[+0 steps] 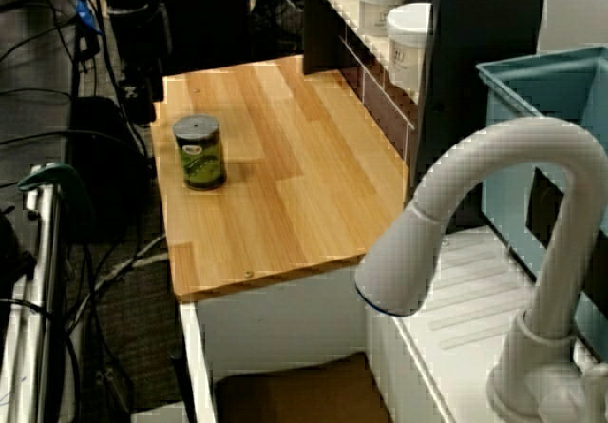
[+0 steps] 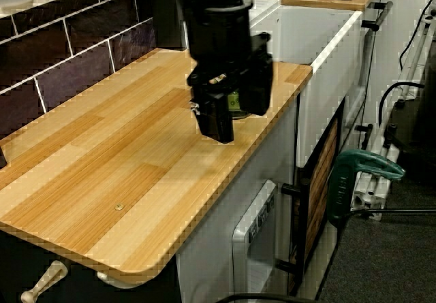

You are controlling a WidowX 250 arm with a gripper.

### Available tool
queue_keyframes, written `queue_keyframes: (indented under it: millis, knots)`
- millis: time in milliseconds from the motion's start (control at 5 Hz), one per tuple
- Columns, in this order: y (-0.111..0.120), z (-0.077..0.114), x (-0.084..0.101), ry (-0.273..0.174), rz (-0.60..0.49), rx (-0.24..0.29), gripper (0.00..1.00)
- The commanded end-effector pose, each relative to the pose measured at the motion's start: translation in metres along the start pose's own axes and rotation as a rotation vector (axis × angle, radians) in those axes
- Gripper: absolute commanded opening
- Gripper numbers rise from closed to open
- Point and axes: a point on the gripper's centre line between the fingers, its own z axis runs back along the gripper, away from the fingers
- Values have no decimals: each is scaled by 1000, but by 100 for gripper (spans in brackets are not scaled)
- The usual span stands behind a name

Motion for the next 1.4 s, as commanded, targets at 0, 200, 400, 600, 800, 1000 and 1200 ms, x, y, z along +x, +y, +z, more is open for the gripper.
queue_keyframes:
  millis: [0, 200, 400, 600, 800, 1000, 1200]
  knots:
    - [-20, 0, 0, -44, -87, 63, 100]
    - [-36, -4, 2, -53, -115, 68, 100]
    - [-50, -6, 7, -49, -157, 57, 100]
    - [-60, -12, 15, -61, -178, 57, 100]
    - [-68, -22, 29, -58, -192, 65, 100]
    - [-69, -23, 45, -48, -194, 52, 100]
    - [-69, -18, 59, -48, -199, 25, 100]
